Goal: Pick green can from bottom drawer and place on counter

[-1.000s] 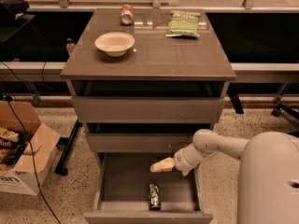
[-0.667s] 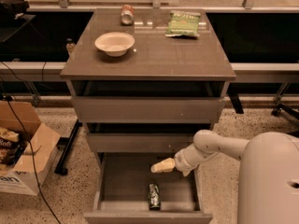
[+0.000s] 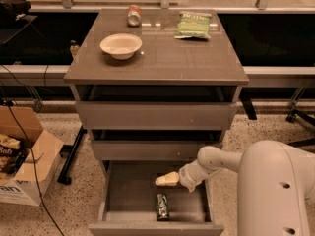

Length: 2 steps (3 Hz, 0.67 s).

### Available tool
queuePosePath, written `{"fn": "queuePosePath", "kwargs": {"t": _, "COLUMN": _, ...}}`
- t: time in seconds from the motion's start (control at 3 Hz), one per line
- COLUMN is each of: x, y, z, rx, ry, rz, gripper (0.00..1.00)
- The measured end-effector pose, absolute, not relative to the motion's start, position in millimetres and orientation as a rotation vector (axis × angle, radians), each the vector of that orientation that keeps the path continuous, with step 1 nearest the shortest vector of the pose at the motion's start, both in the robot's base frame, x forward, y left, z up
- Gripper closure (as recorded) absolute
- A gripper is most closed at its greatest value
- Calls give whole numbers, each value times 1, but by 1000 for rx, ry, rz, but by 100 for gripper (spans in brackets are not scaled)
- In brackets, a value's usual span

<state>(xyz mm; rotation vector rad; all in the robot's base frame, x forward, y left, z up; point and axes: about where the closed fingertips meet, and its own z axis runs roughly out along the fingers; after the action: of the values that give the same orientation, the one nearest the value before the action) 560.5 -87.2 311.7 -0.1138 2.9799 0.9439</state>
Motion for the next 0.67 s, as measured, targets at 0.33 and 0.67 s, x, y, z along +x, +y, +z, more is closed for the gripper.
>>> {"fn": "queuePosePath", "kwargs": {"t": 0.33, "x": 562, "y": -88, "z": 282, "rx": -27, "ry": 2980, "rz": 970, "gripper": 0}}
{"fn": "queuePosePath", "kwargs": {"t": 0.67, "x": 560, "y": -84, "z": 240, "rx": 79, "ry": 3012, "rz": 995, "gripper": 0}}
